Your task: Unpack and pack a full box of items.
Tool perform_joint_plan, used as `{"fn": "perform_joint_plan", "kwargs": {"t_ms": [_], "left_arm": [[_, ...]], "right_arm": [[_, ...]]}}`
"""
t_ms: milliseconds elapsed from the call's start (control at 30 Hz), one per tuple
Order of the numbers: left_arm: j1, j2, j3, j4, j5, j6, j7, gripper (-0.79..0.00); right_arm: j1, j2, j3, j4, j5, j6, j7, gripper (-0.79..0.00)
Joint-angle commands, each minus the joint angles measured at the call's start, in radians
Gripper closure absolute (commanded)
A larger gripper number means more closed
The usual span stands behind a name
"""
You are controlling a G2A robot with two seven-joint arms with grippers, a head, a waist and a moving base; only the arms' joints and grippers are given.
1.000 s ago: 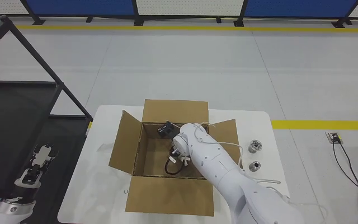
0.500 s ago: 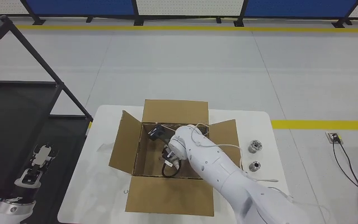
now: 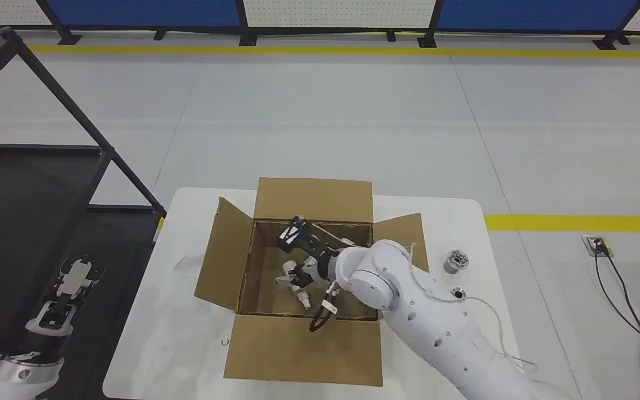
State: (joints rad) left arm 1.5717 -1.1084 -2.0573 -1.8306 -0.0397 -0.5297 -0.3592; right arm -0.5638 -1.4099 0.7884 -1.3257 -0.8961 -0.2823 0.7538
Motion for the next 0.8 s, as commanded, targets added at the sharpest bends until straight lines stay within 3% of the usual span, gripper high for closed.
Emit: {"fn": "perform_joint_plan", "kwargs": {"t_ms": [0,600,767], "left_arm": [[0.000,0.000,0.000,0.000,0.000,0.000,0.000,-0.785],[0.000,0.000,0.000,0.000,0.000,0.000,0.000,-0.785],[0.000,0.000,0.000,0.000,0.000,0.000,0.000,-0.785]], "right_arm": [[0.029,-0.006,-0.023,0.037,0.006,0.001,-0.004,-0.785],[0.013,-0.008,-0.019,0.034,0.009,-0.034,-0.049,-0.785],[-0.051,0.024,0.075,-0.075,-0.056,-0.061,-0.114,-0.785]]}}
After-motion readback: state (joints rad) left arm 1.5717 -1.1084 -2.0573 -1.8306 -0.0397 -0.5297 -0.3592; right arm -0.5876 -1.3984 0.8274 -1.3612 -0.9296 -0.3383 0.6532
